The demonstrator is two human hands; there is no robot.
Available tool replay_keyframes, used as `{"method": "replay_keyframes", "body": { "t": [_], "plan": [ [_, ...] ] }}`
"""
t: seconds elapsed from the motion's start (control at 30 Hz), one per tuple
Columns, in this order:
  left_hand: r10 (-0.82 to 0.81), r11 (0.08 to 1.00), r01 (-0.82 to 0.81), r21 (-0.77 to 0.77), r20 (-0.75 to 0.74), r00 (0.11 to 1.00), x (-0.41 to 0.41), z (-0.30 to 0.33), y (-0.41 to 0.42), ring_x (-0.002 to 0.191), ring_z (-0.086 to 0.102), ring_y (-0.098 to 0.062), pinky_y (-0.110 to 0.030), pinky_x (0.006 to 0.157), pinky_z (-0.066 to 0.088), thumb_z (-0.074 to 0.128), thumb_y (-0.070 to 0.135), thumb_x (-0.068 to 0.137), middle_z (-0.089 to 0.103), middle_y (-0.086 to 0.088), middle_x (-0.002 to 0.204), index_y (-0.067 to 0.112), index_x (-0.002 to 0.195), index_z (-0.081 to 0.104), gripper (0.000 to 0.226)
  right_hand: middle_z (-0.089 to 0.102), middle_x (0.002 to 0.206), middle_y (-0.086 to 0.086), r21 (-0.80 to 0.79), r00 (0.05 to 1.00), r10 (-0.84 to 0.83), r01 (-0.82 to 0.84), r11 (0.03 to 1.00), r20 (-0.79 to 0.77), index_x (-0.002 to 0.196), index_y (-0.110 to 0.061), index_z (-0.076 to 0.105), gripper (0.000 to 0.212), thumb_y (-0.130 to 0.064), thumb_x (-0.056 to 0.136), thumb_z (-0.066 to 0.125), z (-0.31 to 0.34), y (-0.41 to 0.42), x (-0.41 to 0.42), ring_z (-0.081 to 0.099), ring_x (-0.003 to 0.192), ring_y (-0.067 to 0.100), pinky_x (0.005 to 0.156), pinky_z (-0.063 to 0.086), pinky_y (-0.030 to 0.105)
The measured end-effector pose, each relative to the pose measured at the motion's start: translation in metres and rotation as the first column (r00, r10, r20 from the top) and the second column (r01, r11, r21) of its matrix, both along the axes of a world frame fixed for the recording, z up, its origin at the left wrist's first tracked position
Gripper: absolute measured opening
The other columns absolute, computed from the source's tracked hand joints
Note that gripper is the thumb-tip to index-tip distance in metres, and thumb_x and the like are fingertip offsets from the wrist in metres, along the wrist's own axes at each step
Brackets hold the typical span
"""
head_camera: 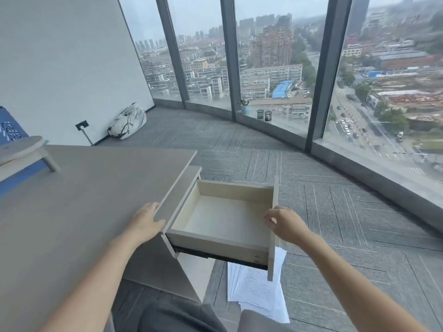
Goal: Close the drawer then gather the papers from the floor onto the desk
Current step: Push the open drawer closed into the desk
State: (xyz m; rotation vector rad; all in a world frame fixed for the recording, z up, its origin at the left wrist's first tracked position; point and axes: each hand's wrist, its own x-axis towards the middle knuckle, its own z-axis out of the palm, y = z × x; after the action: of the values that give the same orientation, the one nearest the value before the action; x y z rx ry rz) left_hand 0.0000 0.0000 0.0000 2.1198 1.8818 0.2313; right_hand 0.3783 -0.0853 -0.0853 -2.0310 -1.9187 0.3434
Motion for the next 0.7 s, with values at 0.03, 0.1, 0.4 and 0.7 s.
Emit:
{"method": "replay_keyframes", "body": {
  "t": [0.03,0.1,0.4,0.7],
  "plan": [
    [-0.023,1.0,0.024,0.011,-0.032,0.999,-0.003,-0.004,0.003,0.144,0.036,-0.03,-0.037,0.115,0.029,0.061,0.019,0.092,0.042,-0.013,0.154,0.008,0.148,0.041,0.06,0.068,0.106,0.001,0.001,1.0,-0.021,0.021,1.0,-0.003,0.103,-0.02,0.074,0.021,-0.019,0.094,0.055,-0.004,-0.001,0.0,0.067,0.095,0.026,0.082,0.054,0.039],
    [-0.054,0.998,0.056,0.013,-0.123,0.991,-0.01,-0.013,0.012,0.155,0.012,-0.028,-0.04,0.125,0.012,0.058,0.025,0.094,0.017,-0.011,0.167,0.009,0.157,0.021,0.075,0.066,0.111,0.004,-0.006,0.995,-0.102,0.102,0.995,-0.02,0.109,-0.018,0.072,0.025,-0.015,0.094,0.052,-0.004,-0.004,-0.001,0.066,0.099,0.027,0.083,0.055,0.04],
    [-0.084,0.99,0.12,0.077,-0.363,0.928,-0.011,-0.031,0.054,0.156,-0.004,-0.021,-0.043,0.126,0.002,0.043,0.02,0.097,-0.006,-0.001,0.169,0.016,0.159,-0.006,0.08,0.072,0.108,0.013,-0.126,0.927,-0.346,0.329,0.936,-0.146,0.12,-0.014,0.058,0.029,-0.015,0.097,0.041,-0.015,0.007,0.002,0.068,0.087,0.033,0.07,0.054,0.039],
    [-0.066,0.995,0.09,0.048,-0.37,0.927,0.009,-0.032,0.101,0.156,-0.005,-0.021,-0.05,0.125,0.003,0.042,0.012,0.09,-0.006,0.002,0.169,0.02,0.16,-0.003,0.084,0.076,0.087,0.009,-0.316,0.678,-0.508,0.398,0.861,-0.531,0.105,-0.009,0.069,0.019,-0.007,0.09,0.058,-0.038,0.03,0.03,0.07,0.073,0.019,0.074,0.062,0.045]
  ]
}}
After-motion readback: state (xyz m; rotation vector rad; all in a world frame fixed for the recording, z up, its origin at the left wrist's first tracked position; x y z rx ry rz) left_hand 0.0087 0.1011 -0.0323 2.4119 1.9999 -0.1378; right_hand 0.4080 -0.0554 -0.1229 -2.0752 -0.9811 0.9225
